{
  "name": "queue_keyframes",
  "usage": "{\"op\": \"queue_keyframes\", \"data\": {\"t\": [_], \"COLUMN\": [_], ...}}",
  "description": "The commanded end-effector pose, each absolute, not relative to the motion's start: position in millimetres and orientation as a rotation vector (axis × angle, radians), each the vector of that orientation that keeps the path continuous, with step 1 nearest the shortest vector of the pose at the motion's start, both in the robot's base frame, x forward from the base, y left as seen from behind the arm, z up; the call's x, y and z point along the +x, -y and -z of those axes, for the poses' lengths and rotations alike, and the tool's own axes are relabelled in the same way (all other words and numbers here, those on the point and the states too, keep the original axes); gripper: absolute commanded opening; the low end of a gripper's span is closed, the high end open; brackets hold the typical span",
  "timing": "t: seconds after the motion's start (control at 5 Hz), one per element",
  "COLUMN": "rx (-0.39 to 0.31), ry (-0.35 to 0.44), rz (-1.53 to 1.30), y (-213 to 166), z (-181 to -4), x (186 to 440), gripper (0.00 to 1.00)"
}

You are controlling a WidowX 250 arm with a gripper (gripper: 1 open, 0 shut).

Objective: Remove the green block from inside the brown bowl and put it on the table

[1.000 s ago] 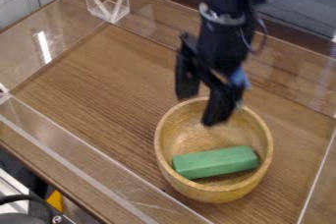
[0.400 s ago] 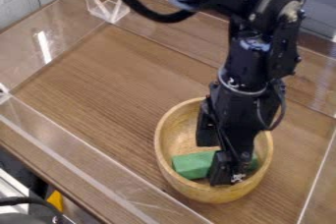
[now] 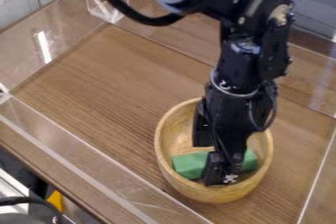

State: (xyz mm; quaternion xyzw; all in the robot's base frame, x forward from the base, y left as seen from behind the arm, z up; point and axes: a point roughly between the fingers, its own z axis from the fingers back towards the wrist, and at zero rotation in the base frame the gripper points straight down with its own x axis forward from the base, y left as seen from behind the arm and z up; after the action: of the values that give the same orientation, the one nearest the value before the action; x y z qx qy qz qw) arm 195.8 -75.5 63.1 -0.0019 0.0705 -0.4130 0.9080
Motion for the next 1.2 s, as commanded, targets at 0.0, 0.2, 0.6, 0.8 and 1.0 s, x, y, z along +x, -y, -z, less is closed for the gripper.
{"op": "queue_keyframes", "data": {"t": [0.0, 0.2, 0.6, 0.8, 1.0], "rx": [0.001, -0.003, -0.013, -0.017, -0.022], "ry": [-0.087, -0.082, -0.073, -0.070, -0.067], "rz": [0.854, 0.859, 0.861, 0.859, 0.856], "y": [71, 67, 61, 59, 58], "z": [-70.6, -69.2, -67.0, -66.6, -66.7], "x": [202, 203, 205, 206, 207], "gripper": [1.00, 1.00, 1.00, 1.00, 1.00]}}
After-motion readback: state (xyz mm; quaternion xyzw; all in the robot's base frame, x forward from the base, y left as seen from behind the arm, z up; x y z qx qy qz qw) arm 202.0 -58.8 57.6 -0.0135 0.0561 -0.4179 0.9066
